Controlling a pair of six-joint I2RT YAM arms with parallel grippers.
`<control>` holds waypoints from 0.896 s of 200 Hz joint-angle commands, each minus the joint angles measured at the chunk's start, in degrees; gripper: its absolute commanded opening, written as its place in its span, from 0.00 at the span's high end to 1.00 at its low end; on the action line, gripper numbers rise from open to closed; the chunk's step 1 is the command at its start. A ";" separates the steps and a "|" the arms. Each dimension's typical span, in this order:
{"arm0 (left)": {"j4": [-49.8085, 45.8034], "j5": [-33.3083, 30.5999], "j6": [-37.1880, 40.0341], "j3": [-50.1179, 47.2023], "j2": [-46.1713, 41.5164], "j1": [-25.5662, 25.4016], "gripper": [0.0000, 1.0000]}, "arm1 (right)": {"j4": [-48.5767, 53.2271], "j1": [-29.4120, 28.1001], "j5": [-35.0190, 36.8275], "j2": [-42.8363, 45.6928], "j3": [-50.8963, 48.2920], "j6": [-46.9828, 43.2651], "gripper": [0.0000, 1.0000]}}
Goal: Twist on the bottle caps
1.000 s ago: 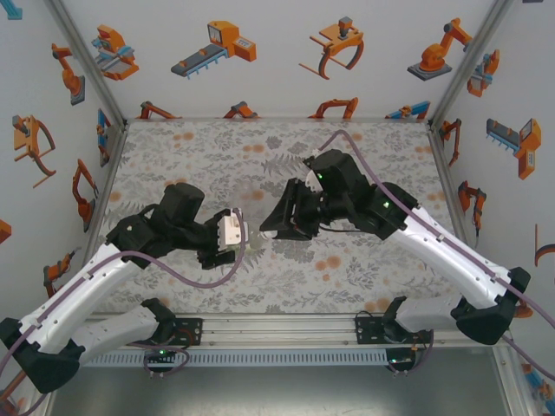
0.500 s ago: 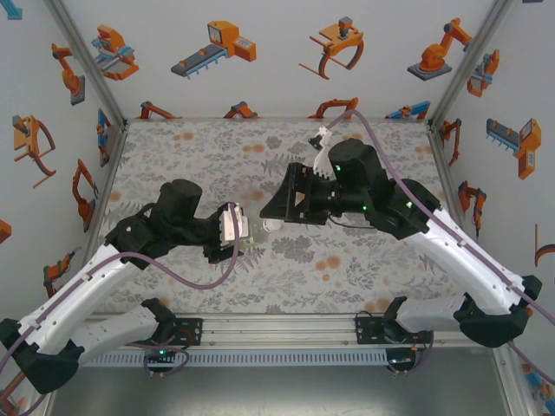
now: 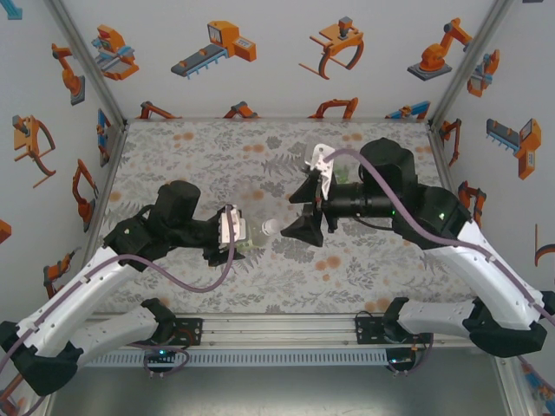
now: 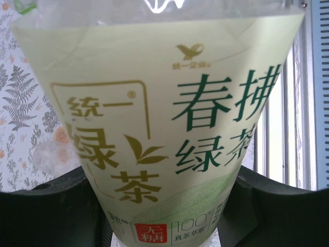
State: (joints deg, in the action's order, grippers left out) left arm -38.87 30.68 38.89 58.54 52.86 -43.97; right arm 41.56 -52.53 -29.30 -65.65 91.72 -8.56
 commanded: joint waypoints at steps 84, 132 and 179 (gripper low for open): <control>0.03 2.11 -1.28 -0.56 -0.63 -0.39 1.00 | 2.21 -0.37 -10.99 -4.23 2.12 -26.84 0.44; -0.04 2.32 -1.26 -0.35 -0.04 -0.40 1.00 | 2.52 -1.16 -11.86 -6.05 2.26 -26.78 0.49; 0.01 1.76 -1.21 -0.64 -0.19 -0.33 1.00 | 2.69 -1.35 -11.05 -6.52 1.88 -26.78 0.56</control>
State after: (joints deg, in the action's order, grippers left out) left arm -38.83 31.14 38.09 57.95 52.90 -43.97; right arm 44.66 -53.45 -39.46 -71.94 92.44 -34.39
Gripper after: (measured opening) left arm 0.592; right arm 0.460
